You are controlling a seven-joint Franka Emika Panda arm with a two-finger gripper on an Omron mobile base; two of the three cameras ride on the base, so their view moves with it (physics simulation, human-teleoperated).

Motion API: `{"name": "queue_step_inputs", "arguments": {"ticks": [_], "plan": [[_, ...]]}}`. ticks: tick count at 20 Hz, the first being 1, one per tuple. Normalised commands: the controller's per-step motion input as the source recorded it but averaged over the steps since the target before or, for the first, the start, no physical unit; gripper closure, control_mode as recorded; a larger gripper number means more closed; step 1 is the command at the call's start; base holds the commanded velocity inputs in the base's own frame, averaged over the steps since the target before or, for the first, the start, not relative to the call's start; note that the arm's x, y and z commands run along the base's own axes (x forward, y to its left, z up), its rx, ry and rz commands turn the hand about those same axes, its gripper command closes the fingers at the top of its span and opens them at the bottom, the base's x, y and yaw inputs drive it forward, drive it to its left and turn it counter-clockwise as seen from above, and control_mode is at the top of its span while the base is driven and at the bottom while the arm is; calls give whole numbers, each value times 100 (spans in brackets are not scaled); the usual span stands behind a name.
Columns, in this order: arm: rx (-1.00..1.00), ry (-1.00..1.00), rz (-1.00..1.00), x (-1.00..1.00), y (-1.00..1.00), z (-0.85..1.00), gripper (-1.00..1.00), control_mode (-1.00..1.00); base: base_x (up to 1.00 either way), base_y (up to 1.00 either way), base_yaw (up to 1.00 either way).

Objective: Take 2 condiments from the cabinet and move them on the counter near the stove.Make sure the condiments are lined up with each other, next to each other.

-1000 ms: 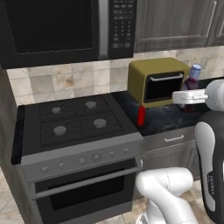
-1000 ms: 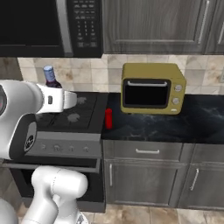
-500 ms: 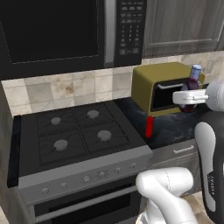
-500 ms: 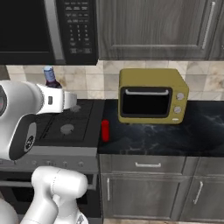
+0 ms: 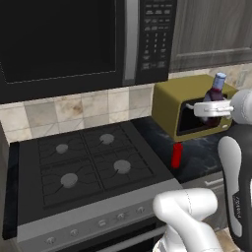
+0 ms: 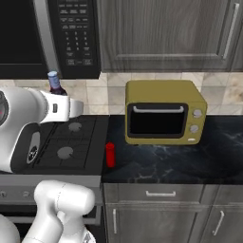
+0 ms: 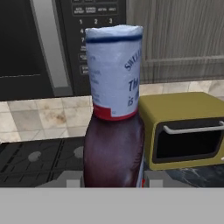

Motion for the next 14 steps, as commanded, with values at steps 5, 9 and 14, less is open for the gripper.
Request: {"name": "queue_step_inputs", "arguments": {"ticks": [5,9,14], "plan": [[0,0,0,0,0,0,100,100,28,10,-5],[0,0,0,0,0,0,100,100,11,0,-2],[0,0,0,0,0,0,100,100,0,0,0]]}}
